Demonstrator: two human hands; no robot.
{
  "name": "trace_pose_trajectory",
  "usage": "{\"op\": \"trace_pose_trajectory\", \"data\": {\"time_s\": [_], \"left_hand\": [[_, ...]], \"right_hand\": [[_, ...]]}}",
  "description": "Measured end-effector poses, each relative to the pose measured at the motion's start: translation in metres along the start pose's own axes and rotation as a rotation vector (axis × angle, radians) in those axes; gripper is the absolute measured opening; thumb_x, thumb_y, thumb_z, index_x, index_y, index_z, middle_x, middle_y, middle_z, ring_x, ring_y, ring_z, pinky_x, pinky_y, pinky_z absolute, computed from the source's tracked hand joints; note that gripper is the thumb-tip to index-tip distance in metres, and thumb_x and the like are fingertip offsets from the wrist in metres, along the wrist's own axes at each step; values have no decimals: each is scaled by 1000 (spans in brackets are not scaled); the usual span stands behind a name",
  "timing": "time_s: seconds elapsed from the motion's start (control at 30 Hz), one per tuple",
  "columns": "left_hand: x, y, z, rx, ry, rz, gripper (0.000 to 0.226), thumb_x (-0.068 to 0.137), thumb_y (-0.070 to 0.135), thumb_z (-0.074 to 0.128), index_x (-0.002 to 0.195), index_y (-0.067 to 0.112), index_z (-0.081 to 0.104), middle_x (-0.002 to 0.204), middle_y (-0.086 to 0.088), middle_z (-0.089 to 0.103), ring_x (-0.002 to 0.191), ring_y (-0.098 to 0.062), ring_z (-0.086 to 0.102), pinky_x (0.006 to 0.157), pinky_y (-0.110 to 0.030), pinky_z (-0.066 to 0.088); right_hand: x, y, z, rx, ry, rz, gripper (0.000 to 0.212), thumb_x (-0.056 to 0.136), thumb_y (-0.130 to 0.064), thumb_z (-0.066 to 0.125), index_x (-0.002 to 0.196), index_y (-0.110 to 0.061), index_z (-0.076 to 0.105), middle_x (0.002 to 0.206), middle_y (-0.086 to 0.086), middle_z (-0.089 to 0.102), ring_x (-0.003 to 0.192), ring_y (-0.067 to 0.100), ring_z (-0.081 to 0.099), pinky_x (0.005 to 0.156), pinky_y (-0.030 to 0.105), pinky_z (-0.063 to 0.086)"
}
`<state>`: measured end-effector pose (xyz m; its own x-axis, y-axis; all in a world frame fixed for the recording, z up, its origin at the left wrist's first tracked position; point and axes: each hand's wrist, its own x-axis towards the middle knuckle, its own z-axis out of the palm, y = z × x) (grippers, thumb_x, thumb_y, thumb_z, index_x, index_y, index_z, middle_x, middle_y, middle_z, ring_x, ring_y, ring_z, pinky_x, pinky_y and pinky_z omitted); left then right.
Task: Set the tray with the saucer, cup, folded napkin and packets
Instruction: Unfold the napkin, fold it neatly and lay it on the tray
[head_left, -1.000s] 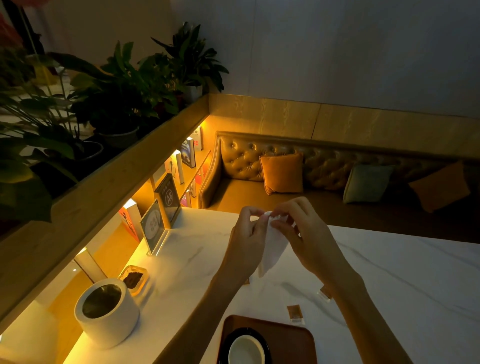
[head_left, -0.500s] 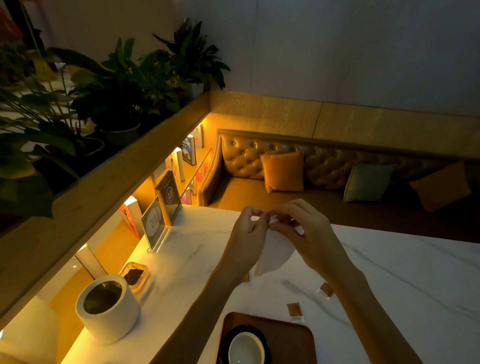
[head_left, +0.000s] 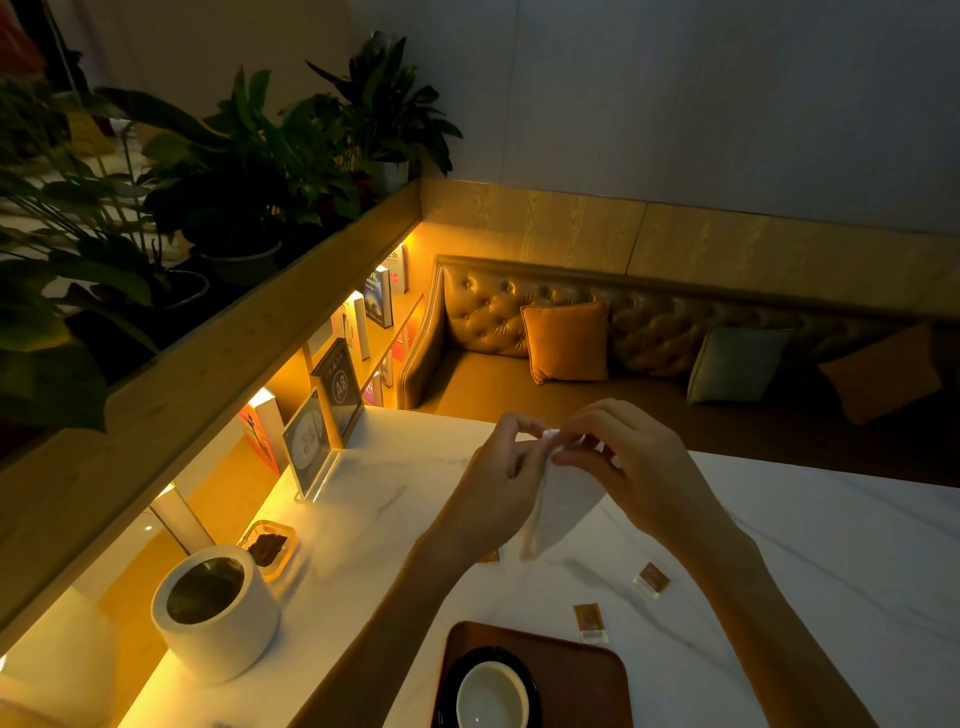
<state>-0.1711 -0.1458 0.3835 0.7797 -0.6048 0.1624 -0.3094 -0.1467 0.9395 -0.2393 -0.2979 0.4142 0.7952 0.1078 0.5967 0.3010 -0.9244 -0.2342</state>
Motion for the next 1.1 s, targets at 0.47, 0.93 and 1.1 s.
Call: {"op": "trace_pose_trajectory", "data": {"time_s": [0.47, 0.93, 1.1], "left_hand": [[-5, 7, -5, -56, -34, -30, 13, 100, 30, 45, 113, 31, 46, 108, -4, 72, 101, -15, 68, 93, -40, 57], [-4, 8, -22, -141, -124, -26, 23, 92, 24, 62, 102, 40, 49, 110, 4, 72, 100, -18, 69, 85, -37, 60], [-4, 2, -28, -424, -28, -104, 23, 91, 20, 62, 110, 28, 53, 111, 2, 70, 99, -19, 71, 78, -36, 62]], "right_hand": [[-1, -2, -1, -58, 16, -49, 32, 79, -36, 62, 91, -8, 72, 90, 13, 72, 77, 24, 68, 66, 32, 60], [3, -3, 2, 102, 74, 124, 46, 75, -55, 61, 102, -18, 64, 101, -3, 62, 93, 8, 50, 71, 29, 51], [-8, 11, -3, 646, -133, 584, 100, 50, -85, 58, 138, -50, 26, 134, -25, 39, 106, -13, 49, 76, 11, 48]]}}
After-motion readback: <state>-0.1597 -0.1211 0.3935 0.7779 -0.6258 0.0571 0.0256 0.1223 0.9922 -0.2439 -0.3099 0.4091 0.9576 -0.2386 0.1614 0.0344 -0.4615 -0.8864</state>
